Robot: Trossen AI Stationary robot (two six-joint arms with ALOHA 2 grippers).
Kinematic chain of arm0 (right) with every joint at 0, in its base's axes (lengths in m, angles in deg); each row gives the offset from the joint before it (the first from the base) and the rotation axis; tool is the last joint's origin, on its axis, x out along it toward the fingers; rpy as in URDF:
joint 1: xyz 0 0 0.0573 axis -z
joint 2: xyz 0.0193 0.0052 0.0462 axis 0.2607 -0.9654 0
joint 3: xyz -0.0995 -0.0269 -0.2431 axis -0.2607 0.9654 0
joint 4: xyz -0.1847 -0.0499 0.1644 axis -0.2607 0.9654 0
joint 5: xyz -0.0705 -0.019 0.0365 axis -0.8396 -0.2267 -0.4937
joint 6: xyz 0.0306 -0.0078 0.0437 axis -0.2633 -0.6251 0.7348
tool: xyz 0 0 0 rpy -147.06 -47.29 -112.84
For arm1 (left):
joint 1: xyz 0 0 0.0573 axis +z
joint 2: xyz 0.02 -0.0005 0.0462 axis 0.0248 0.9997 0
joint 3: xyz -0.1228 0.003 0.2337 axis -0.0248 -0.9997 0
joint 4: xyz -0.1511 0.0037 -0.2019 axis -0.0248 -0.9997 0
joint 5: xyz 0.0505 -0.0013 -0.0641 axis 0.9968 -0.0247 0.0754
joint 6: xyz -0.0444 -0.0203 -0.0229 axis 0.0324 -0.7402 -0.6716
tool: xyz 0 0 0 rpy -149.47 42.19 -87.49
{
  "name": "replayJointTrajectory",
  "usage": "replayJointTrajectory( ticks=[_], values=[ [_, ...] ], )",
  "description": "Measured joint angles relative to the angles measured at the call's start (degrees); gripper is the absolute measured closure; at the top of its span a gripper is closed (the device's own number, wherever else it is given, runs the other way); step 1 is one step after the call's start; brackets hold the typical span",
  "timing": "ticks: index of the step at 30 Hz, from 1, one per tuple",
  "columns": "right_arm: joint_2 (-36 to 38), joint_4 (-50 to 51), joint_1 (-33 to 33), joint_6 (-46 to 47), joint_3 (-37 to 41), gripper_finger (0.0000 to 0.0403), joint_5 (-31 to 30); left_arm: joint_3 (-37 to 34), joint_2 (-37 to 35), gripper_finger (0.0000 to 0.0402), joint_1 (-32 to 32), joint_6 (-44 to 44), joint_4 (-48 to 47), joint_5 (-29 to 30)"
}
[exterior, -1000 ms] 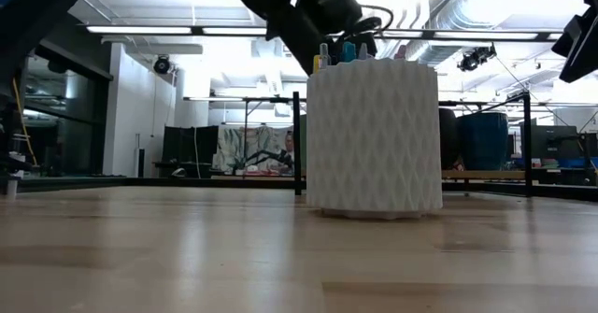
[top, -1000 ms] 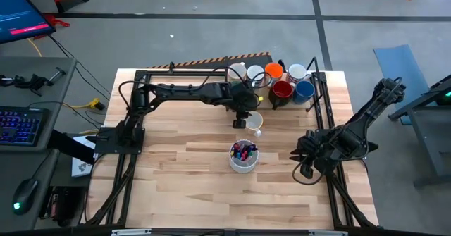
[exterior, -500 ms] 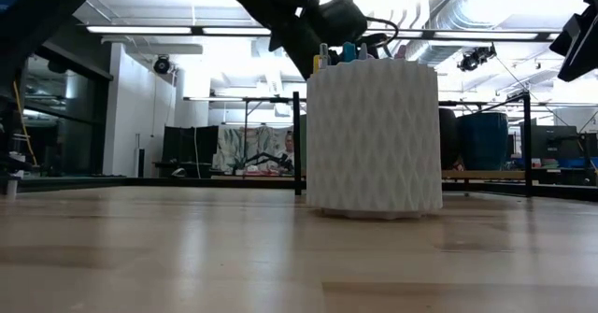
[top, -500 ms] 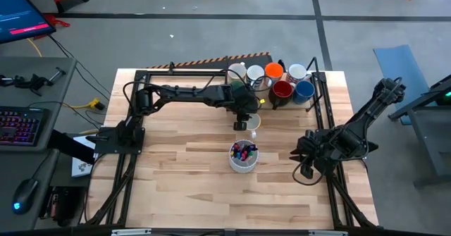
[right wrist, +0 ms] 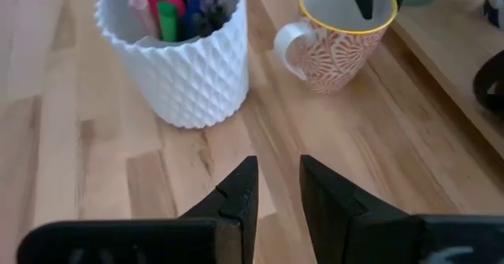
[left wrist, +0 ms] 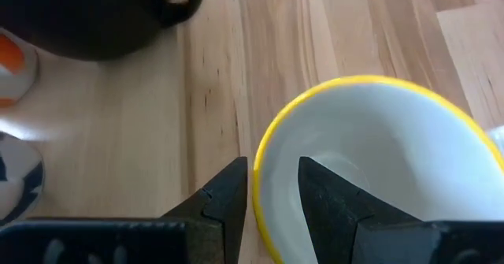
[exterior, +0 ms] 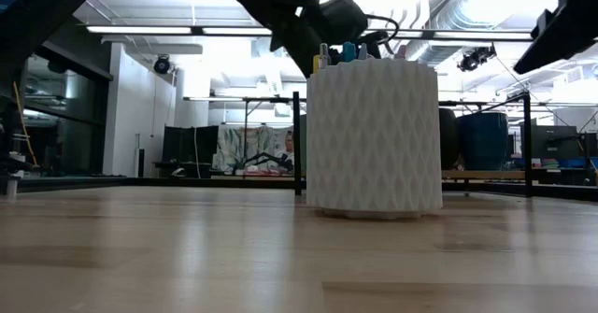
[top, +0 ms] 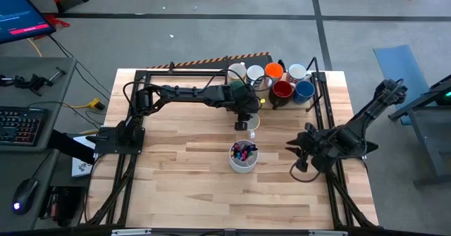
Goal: Place coffee mugs
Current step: Put the orange patterned mug on the shelf
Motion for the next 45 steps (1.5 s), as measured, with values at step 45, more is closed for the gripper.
replayJointTrajectory(
  ticks=[45],
  values=[
    [-23.5, -16.0, 53.5, -46.6, -14.8, 0.0327, 33.3, -32.4, -44.8, 0.0298, -0.2, -14.7, -37.5, 8.1]
  ],
)
